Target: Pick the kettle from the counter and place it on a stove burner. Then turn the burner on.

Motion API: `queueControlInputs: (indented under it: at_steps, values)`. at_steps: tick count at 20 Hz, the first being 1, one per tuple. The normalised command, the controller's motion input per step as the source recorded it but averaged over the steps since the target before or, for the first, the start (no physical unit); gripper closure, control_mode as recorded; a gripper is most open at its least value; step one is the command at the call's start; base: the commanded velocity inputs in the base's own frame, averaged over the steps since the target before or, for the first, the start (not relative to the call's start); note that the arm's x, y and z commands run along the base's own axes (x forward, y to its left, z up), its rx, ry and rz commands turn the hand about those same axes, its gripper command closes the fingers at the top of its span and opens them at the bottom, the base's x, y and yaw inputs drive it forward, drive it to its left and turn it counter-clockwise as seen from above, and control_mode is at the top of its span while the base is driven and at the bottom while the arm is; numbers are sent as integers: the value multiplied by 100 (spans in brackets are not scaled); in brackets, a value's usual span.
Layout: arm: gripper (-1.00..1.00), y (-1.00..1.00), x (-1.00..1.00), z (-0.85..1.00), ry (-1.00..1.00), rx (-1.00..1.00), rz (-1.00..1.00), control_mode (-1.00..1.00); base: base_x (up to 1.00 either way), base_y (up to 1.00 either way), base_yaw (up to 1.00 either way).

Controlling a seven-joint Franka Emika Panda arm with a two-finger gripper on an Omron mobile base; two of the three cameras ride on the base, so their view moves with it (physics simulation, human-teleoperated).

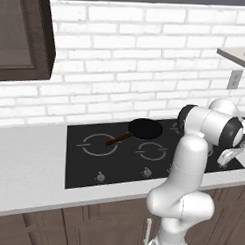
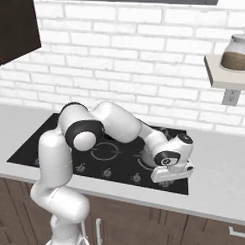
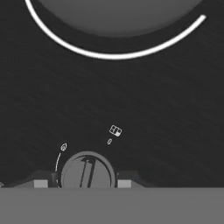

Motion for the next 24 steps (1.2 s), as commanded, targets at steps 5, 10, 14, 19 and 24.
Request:
queueControlInputs:
  at_steps: [5, 10, 14, 19, 24]
  values:
    - [100, 11, 0, -33, -4, 0, 30, -100, 0, 0, 0]
    - [100, 9, 0, -33, -8, 0, 32, -100, 0, 0, 0]
    - [100, 10, 0, -32, -8, 0, 32, -100, 0, 0, 0]
    - [100, 12, 0, -31, -8, -1, 31, -100, 0, 0, 0]
    - [100, 13, 0, -30, -7, -2, 31, -100, 0, 0, 0]
